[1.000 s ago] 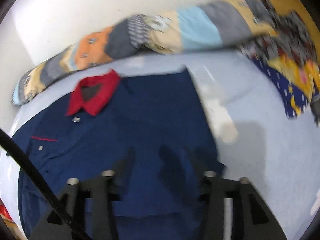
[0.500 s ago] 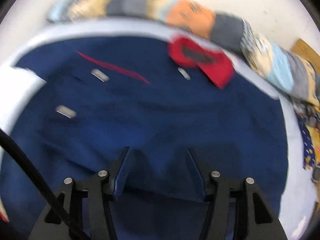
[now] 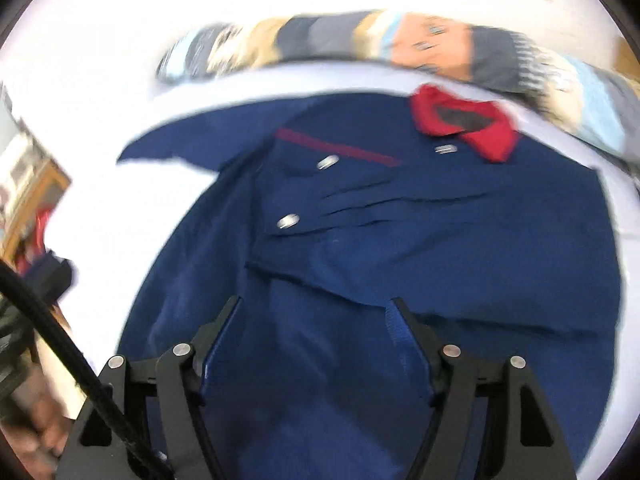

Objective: Fold large clothes
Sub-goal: 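Lift the sleeve and fold it across the jacket body, then release, then grasp the cuff of the other sleeve with the left gripper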

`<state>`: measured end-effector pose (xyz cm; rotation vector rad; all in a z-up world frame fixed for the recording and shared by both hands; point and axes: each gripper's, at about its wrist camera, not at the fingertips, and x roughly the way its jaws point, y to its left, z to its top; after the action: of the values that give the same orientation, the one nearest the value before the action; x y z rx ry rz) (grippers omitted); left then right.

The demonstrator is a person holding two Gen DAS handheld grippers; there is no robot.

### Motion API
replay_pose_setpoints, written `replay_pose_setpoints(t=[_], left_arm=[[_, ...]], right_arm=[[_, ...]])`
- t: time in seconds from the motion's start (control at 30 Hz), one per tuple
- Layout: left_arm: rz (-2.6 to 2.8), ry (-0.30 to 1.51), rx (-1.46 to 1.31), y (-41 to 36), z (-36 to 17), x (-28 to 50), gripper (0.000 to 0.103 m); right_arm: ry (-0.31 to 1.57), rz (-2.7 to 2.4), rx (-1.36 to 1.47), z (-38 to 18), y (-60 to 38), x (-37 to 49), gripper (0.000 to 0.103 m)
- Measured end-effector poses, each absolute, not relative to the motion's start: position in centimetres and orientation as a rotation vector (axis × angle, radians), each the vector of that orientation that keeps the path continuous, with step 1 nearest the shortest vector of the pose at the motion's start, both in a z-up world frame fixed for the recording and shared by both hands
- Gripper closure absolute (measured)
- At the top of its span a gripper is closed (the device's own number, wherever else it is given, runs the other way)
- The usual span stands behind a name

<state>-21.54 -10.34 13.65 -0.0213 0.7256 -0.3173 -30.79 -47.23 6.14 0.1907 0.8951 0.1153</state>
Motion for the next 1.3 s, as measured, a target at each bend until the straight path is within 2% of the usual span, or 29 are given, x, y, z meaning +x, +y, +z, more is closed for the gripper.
replay_pose_setpoints(t=[0.1,0.33,0.6,0.7,0.97,1.13,1.3], left_arm=[[-0.323,0.736,-0.004,-10.8,13.1,-21.8,0.0],[-0.373,0.832,0.164,-15.3,9.3,-22.5,0.0],[-0.234,0.888,0.616,-17.9,2.3,-23.9,0.0],[-0.253,0.877,0.629,-17.4,2.4,-24.4,0.0],[-0.337,0.762,0.269,-13.0,10.9,-22.8,0.0],[-0.269,0.836,0.01,-5.8,13.7,-15.7,0.0],[-0.157,0.921,-0.264,4.1,13.2,-7.1,0.0]], right_arm=[[0.84,0.035,0.258,7.9,-51.9,-35.4,0.015],[0.956,-0.146,0.45,3.6,-60.4,-38.0,0.014],[0.895,-0.108,0.601,4.7,-61.9,-38.6,0.014],[0.878,-0.086,0.596,5.1,-61.0,-37.9,0.014],[0.863,-0.063,0.517,5.7,-58.9,-37.4,0.014],[0.905,-0.041,0.489,4.9,-57.6,-36.3,0.014],[0.907,-0.006,0.456,5.2,-56.2,-35.5,0.014]])
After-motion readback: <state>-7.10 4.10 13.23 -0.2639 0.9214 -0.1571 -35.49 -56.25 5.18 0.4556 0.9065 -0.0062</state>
